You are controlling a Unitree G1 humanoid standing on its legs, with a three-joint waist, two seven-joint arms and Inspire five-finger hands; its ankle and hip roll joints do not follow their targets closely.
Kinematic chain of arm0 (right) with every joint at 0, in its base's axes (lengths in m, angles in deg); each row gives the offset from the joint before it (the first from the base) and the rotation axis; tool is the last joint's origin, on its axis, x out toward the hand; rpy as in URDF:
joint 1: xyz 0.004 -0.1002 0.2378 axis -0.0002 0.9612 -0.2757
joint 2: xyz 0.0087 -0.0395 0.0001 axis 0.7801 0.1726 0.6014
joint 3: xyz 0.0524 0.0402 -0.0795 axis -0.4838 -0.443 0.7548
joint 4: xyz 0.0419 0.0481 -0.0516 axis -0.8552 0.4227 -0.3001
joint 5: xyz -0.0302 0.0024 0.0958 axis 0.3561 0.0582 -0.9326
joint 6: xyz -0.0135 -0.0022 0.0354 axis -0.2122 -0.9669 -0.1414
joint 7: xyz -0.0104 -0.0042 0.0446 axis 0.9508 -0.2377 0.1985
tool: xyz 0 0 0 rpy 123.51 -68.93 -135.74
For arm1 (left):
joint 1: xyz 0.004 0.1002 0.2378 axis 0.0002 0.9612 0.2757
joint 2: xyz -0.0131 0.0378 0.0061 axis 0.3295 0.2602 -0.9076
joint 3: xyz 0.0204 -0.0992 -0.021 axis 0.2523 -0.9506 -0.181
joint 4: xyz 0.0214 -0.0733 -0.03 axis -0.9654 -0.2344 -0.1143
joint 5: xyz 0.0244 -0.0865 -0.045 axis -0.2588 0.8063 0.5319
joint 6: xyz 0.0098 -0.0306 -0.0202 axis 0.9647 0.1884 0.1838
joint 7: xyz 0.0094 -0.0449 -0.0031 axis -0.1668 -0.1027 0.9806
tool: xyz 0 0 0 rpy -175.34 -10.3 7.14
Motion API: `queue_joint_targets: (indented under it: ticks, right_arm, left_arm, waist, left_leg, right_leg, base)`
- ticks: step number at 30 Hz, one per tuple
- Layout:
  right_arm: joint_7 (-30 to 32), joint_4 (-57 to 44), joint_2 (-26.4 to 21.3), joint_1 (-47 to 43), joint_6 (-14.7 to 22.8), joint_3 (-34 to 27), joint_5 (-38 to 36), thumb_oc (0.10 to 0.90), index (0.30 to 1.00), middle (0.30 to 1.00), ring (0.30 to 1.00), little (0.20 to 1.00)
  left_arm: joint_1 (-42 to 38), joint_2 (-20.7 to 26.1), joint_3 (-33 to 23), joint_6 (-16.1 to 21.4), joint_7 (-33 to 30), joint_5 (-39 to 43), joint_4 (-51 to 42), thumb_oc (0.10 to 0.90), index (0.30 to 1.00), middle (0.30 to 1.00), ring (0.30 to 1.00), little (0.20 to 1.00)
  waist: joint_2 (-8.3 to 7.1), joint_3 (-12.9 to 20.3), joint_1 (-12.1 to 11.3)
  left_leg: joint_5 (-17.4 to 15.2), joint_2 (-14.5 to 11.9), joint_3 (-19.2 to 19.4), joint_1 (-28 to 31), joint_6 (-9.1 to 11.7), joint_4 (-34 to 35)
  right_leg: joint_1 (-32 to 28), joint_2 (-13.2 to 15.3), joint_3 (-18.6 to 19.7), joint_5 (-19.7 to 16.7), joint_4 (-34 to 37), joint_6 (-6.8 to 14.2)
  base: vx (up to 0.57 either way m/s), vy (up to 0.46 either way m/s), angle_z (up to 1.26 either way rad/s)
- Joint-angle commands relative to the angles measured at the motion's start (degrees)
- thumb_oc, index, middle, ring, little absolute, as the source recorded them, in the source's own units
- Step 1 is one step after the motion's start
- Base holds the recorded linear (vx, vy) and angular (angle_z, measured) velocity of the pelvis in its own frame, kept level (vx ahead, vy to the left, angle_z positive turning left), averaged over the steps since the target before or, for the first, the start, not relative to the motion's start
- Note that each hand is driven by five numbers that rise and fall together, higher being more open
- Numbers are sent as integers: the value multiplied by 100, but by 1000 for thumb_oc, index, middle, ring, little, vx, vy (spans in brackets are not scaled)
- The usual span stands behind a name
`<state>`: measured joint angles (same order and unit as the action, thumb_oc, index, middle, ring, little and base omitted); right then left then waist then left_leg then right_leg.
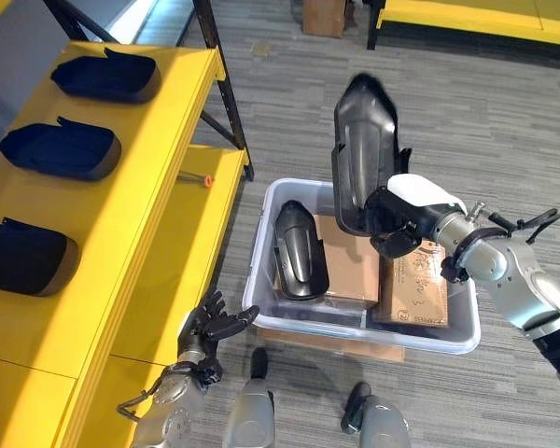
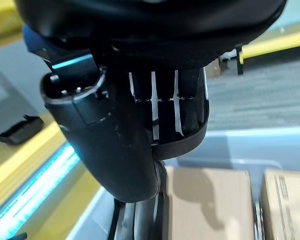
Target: Move parts from the plastic box to the shelf.
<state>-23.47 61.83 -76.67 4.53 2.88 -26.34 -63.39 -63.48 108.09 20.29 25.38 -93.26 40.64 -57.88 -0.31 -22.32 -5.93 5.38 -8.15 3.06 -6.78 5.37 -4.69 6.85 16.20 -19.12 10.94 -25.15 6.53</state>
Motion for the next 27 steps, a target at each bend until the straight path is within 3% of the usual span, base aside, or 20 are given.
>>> queue_joint_targets:
  ticks: [1,2,4,6,7,8,10,11,12,13,17,20,21,23,24,25,26,27]
  right_arm:
    - [344,-333,-221,-1226,415,331,-244,400,300,300,300,300]
    - [384,-244,-285,-1603,416,505,-259,400,300,300,300,300]
    - [433,-92,-269,-1937,409,769,-313,400,300,300,300,300]
    - [488,-4,-222,-2263,420,1014,-392,400,300,300,300,300]
    - [493,51,-297,-2398,449,1112,-430,400,300,300,300,300]
    - [494,53,-299,-2401,451,1114,-430,400,300,300,300,300]
    - [516,33,-366,-2275,467,1024,-454,400,300,300,300,300]
    - [553,-57,-334,-1890,479,799,-458,400,300,300,300,300]
    - [542,-92,-336,-1813,474,729,-448,400,300,300,300,300]
    - [554,-117,-314,-1711,472,677,-406,400,300,300,300,300]
    - [594,-87,-88,-1568,471,573,-387,400,300,300,300,300]
    - [596,-9,-96,-1491,405,487,-363,400,300,300,300,300]
    - [570,-16,-148,-1486,357,445,-351,400,300,300,300,300]
    - [567,-54,-233,-1303,318,246,-302,400,300,300,300,300]
    - [560,-80,-240,-1255,315,209,-296,400,300,300,300,300]
    - [520,-126,-287,-1057,282,9,-212,400,300,300,300,300]
    - [577,-140,-226,-931,257,-146,-210,400,300,300,300,300]
    - [576,-138,-232,-889,258,-206,-204,400,300,300,300,300]
  left_arm:
    - [268,177,-13,323,79,269,-278,900,1000,1000,1000,1000]
    - [279,193,-33,341,58,304,-292,900,1000,1000,1000,1000]
    - [286,180,-36,358,22,423,-256,900,1000,1000,1000,1000]
    - [347,141,-122,400,-19,487,-233,900,1000,1000,1000,1000]
    - [384,157,-204,393,8,423,-247,900,1000,1000,1000,1000]
    - [383,156,-204,391,8,423,-250,900,1000,1000,1000,1000]
    - [375,112,-173,355,63,406,-150,900,1000,1000,1000,1000]
    - [344,92,-135,309,132,366,-70,900,1000,1000,1000,1000]
    - [352,123,-122,307,134,367,-72,900,1000,1000,1000,1000]
    - [375,136,-139,285,190,384,-122,900,1000,1000,1000,1000]
    - [483,132,-78,242,319,460,-331,900,1000,1000,1000,1000]
    - [446,136,-5,193,335,464,-366,900,1000,1000,1000,1000]
    - [416,156,9,179,357,457,-419,900,1000,1000,1000,1000]
    - [395,146,90,115,399,394,-436,900,1000,1000,1000,1000]
    - [401,155,103,113,400,391,-437,900,1000,1000,1000,1000]
    - [416,192,117,70,471,369,-465,900,1000,1000,1000,1000]
    - [467,213,74,72,449,325,-526,900,1000,1000,1000,1000]
    - [459,247,79,64,470,315,-543,900,1000,1000,1000,1000]
  waist:
    - [-159,722,-15]
    - [-83,654,-74]
    - [-20,571,-144]
    - [68,510,-314]
    - [124,590,-422]
    - [139,606,-414]
    - [173,713,-448]
    - [113,747,-335]
    - [100,751,-343]
    - [108,749,-318]
    - [36,870,-244]
    - [-8,990,-31]
    - [-8,1005,47]
    - [23,1086,238]
    - [10,1100,219]
    - [20,1088,322]
    - [0,969,249]
    - [-29,916,232]
  left_leg:
    - [-307,-608,3,49,245,-279]
    - [-223,-736,-55,44,315,-373]
    - [-14,-863,-126,57,381,-352]
    - [546,-973,-336,70,499,58]
    - [1119,-993,-277,-41,621,605]
    - [1143,-1004,-291,-63,618,619]
    - [1543,-939,-49,-240,703,886]
    - [1477,-1000,636,-282,753,745]
    - [1457,-1003,615,-290,753,718]
    - [1350,-1076,688,-205,737,508]
    - [682,-1237,311,408,572,-657]
    - [277,-1299,340,1105,498,-671]
    - [119,-1261,373,1313,483,-596]
    - [-551,-1108,780,1435,377,-231]
    - [-576,-1086,793,1440,356,-232]
    - [-907,-1137,1205,1423,371,-182]
    - [-1354,-929,1114,1261,214,-589]
    - [-1459,-911,1180,1161,207,-772]
  right_leg:
    - [-130,80,324,-288,508,282]
    - [-63,19,244,-35,104,163]
    - [-14,-96,168,108,-88,42]
    - [79,-208,48,213,-119,-21]
    - [34,-228,-223,175,170,-78]
    - [36,-247,-241,143,206,-82]
    - [-117,-180,-605,62,601,-91]
    - [-346,-156,-931,58,978,-92]
    - [-385,-170,-955,42,1022,-91]
    - [-362,-167,-1035,-37,1077,-127]
    - [-303,-166,-1264,-329,1345,-214]
    - [-44,48,-1458,-469,1032,-176]
    - [103,162,-1505,-519,860,-120]
    - [231,436,-1666,-695,702,45]
    - [242,462,-1652,-703,686,67]
    - [256,645,-1686,-862,647,137]
    - [249,878,-1566,-1151,653,289]
    - [216,1017,-1593,-1284,677,368]
  base:
    - [-96,-168,5]
    - [-112,-211,8]
    - [-159,-226,5]
    - [-186,-197,8]
    - [-145,-174,11]
    - [-114,-187,42]
    - [-39,-192,97]
    - [-21,-220,129]
    - [-85,-229,133]
    - [-175,-73,133]
    - [-187,-44,55]
    - [-167,113,69]
    - [-192,237,86]
    - [-127,203,103]
    - [-107,235,111]
    - [-102,370,94]
    - [-152,426,56]
    - [-110,353,30]
